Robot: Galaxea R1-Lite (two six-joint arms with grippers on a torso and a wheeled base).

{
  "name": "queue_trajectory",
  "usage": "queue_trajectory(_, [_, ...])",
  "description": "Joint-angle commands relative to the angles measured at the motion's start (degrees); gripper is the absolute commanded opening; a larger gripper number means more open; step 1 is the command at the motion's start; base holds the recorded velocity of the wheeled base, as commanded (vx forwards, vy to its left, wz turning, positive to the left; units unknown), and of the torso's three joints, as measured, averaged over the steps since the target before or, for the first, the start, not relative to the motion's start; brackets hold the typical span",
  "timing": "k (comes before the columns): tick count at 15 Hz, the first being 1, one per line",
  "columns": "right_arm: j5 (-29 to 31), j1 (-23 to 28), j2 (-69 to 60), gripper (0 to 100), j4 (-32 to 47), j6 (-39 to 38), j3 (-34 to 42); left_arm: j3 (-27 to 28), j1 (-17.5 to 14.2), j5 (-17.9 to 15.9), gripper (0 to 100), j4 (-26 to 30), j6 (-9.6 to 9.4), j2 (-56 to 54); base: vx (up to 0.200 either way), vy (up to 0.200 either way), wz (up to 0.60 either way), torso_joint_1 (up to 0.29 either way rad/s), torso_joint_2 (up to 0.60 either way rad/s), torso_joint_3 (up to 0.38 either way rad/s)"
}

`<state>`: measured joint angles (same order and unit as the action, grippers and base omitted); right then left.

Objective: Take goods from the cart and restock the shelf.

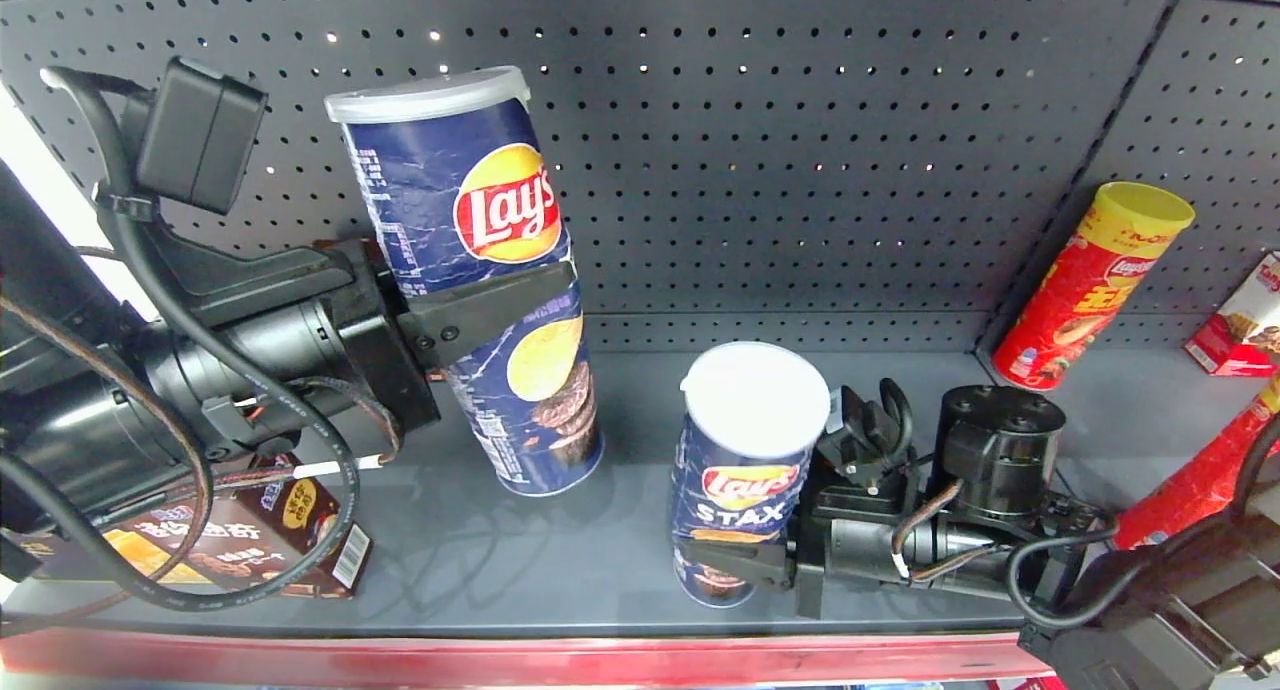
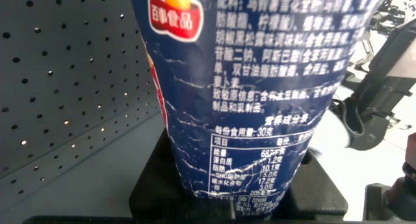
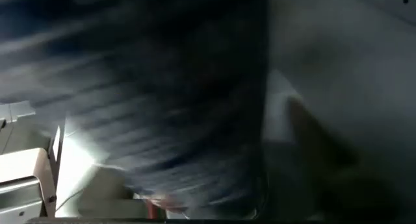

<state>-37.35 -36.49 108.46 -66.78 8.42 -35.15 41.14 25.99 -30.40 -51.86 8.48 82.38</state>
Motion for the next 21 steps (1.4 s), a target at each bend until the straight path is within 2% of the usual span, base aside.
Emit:
queue_trajectory(1, [0.09, 0.63, -0.09, 100, -0.02, 0.1, 0.6, -0.01, -0.06, -0.01, 0, 0.0, 0.04, -0.12, 0.0, 0.0, 0.0, 0.0, 0.0, 0.0])
queue_trajectory(9, [0.53, 2.3, -12.75, 100, -0.28, -0.16, 7.81, -0.89, 0.03, -0.27, 0, 0.0, 0.04, -1.44, 0.0, 0.0, 0.0, 0.0, 0.0, 0.0])
queue_trajectory(13, [2.28, 4.85, -22.41, 100, 0.51, -0.25, 15.19, -3.79, 0.11, -0.36, 0, 0.0, 0.04, -4.07, 0.0, 0.0, 0.0, 0.0, 0.0, 0.0])
queue_trajectory(16, [6.41, 5.55, -30.94, 100, 2.88, -0.25, 19.5, -4.49, 0.11, -0.36, 0, 0.27, 0.04, -5.74, 0.0, 0.0, 0.0, 0.0, 0.0, 0.0])
queue_trajectory(17, [8.88, 7.31, -35.86, 100, 3.76, -0.25, 22.75, -4.84, 0.11, -0.36, 0, 0.44, -0.05, -6.8, 0.0, 0.0, 0.0, 0.0, 0.0, 0.0])
queue_trajectory(19, [9.14, 11.53, -43.42, 100, 5.43, -0.25, 28.38, -5.99, 0.2, -0.53, 0, 0.53, -0.05, -8.29, 0.0, 0.0, 0.0, 0.0, 0.0, 0.0])
queue_trajectory(21, [9.49, 13.46, -50.89, 100, 8.68, -0.25, 32.25, -6.95, 0.38, -0.62, 0, 0.53, -0.05, -9.17, 0.0, 0.0, 0.0, 0.0, 0.0, 0.0])
